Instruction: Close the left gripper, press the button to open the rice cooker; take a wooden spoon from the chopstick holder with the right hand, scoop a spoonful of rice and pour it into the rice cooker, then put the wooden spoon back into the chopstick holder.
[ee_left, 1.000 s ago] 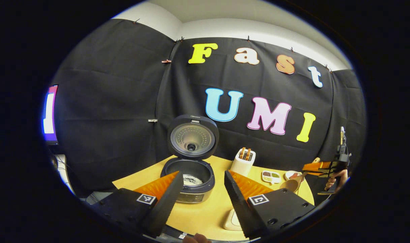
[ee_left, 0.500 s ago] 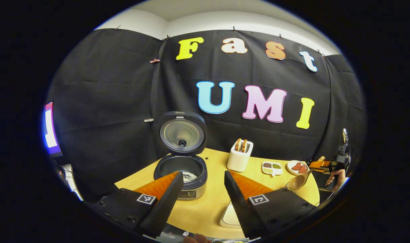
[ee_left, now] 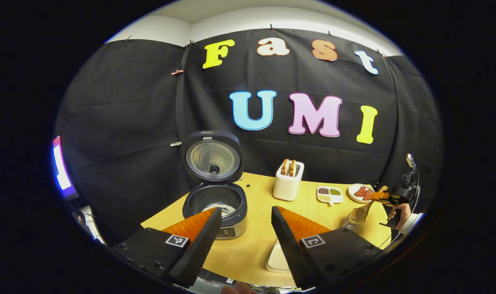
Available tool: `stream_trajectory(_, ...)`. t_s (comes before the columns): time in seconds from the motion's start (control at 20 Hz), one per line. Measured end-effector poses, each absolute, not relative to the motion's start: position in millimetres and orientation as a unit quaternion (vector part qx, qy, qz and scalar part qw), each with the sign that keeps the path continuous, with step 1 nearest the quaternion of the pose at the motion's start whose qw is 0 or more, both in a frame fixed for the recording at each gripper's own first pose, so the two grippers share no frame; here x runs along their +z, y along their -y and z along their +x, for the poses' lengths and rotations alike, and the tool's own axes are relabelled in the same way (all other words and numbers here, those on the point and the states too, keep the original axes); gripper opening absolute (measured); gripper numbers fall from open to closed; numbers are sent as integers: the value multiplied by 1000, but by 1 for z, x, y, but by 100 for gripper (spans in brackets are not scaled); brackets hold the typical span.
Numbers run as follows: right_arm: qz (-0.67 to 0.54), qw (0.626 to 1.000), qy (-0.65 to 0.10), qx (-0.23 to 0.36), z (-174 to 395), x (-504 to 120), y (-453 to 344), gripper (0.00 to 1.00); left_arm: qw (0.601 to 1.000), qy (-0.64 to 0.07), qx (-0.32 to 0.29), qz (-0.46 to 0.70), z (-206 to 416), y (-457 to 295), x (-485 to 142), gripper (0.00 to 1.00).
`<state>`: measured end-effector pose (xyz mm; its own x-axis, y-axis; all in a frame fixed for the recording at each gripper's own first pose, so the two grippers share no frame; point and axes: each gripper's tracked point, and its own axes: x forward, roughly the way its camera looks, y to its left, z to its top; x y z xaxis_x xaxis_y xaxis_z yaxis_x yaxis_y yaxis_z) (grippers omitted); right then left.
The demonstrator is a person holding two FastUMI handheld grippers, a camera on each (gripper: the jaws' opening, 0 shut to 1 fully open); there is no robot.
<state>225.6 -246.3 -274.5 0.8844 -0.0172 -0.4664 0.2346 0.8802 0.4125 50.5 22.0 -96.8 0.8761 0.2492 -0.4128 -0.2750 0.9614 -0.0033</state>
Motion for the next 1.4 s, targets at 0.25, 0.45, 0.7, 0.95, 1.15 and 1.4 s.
stream_trajectory(0.25,207,946,-239,-71,226,-301,237,10,968,-213,133,-17,56,-18,-95,85)
stream_trajectory(0.45,223,941,-244,-73,223,-300,239,22,969,-212,127,-18,64,-13,-96,85)
stream_trajectory(0.7,226,937,-250,-87,203,-298,251,69,972,-206,113,-26,76,-6,-93,84)
stream_trajectory(0.95,231,935,-252,-95,192,-295,251,89,976,-192,105,-24,80,-9,-84,84)
stream_trajectory(1.15,242,933,-243,-108,170,-279,249,95,979,-172,104,-24,83,-24,-73,82)
stream_trajectory(1.4,210,944,-227,-115,140,-250,231,94,985,-143,92,-42,97,-55,-63,82)
